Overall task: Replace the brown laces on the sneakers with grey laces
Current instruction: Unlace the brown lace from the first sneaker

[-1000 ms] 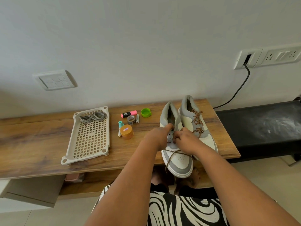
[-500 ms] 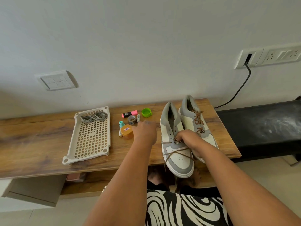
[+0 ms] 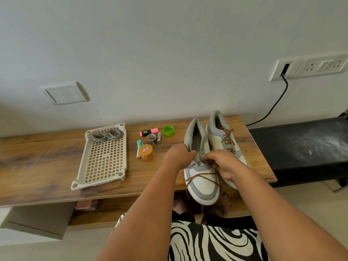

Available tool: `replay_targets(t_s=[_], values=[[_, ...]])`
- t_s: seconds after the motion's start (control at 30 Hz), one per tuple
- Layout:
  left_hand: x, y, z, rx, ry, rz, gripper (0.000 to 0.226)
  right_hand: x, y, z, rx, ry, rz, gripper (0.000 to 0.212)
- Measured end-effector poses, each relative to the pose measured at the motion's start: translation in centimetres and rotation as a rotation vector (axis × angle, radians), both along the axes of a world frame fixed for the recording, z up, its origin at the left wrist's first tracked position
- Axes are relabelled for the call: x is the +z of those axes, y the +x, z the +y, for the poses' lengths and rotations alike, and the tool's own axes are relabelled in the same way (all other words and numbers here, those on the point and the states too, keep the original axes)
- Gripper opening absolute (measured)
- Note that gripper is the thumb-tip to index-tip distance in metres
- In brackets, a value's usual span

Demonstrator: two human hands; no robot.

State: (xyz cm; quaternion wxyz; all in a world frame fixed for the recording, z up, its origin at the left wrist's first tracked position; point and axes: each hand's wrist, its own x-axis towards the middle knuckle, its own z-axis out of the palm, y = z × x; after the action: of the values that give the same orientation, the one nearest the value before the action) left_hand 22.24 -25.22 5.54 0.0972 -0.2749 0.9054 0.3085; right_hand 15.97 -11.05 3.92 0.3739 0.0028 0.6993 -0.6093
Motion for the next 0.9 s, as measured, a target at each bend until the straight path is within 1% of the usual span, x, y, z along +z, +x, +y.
replay_targets(t_s=[0.03, 0.07, 0.13, 0.17, 0.2, 0.27, 0.3, 0.4, 0.43, 0.5, 0.57, 0.6, 0.67, 0.77, 0.8, 0.83, 0.9], values=[[0.0, 0.1, -0.2, 0.001, 0.036, 0.008, 0.035, -0.1, 0.0, 0.1, -0.002, 0.009, 0.026, 0.013], [-0.1, 0.3, -0.4, 0.01, 0.088, 0.022, 0.033, -0.2, -0.1, 0.2, 0.031, 0.078, 0.136, 0.015], [-0.2, 0.4, -0.8, 0.042, 0.218, 0.049, 0.031, -0.3, -0.2, 0.6, 0.133, 0.332, 0.536, 0.018], [-0.1, 0.6, -0.9, 0.058, 0.285, 0.054, 0.03, -0.3, -0.2, 0.6, 0.179, 0.391, 0.735, 0.019], [0.1, 0.7, -0.9, 0.073, 0.343, 0.05, 0.029, -0.2, -0.1, 0.5, 0.223, 0.377, 0.876, 0.02], [0.5, 0.8, -1.0, 0.086, 0.396, 0.037, 0.029, -0.1, 0.2, 0.3, 0.324, 0.343, 1.022, 0.018], [0.6, 0.9, -1.0, 0.087, 0.401, 0.032, 0.029, -0.2, 0.4, 0.2, 0.383, 0.393, 1.074, 0.017], [0.7, 0.9, -1.0, 0.069, 0.383, 0.029, 0.029, 0.2, 0.9, 0.1, 0.54, 0.659, 1.15, 0.019], [0.6, 0.9, -0.9, 0.06, 0.377, 0.031, 0.029, 0.4, 0.9, 0.1, 0.56, 0.703, 1.184, 0.02], [0.5, 0.8, -0.9, 0.048, 0.361, 0.036, 0.029, 0.3, 0.9, -0.2, 0.574, 0.724, 1.2, 0.021], [0.4, 0.7, -1.1, 0.038, 0.345, 0.041, 0.03, -0.4, 0.9, -0.4, 0.548, 0.666, 1.127, 0.022], [0.3, 0.7, -1.2, 0.036, 0.337, 0.04, 0.03, -0.6, 1.0, -0.5, 0.492, 0.577, 1.055, 0.023], [0.3, 0.7, -1.3, 0.009, 0.284, 0.031, 0.032, -0.7, 1.0, -0.6, 0.309, 0.362, 0.856, 0.025], [0.3, 0.7, -1.3, -0.039, 0.188, 0.017, 0.037, 0.7, 0.4, -0.3, -0.073, 0.023, 0.546, 0.024], [0.3, 0.6, -1.3, -0.044, 0.18, 0.012, 0.038, 1.2, 0.0, 0.0, -0.135, -0.019, 0.506, 0.026], [0.3, 0.6, -1.3, -0.049, 0.172, 0.006, 0.038, 1.6, -0.2, 0.5, -0.104, 0.022, 0.553, 0.027], [0.4, 0.6, -1.2, -0.07, 0.145, -0.014, 0.041, 1.6, -0.5, 1.4, 0.156, 0.284, 0.808, 0.024]])
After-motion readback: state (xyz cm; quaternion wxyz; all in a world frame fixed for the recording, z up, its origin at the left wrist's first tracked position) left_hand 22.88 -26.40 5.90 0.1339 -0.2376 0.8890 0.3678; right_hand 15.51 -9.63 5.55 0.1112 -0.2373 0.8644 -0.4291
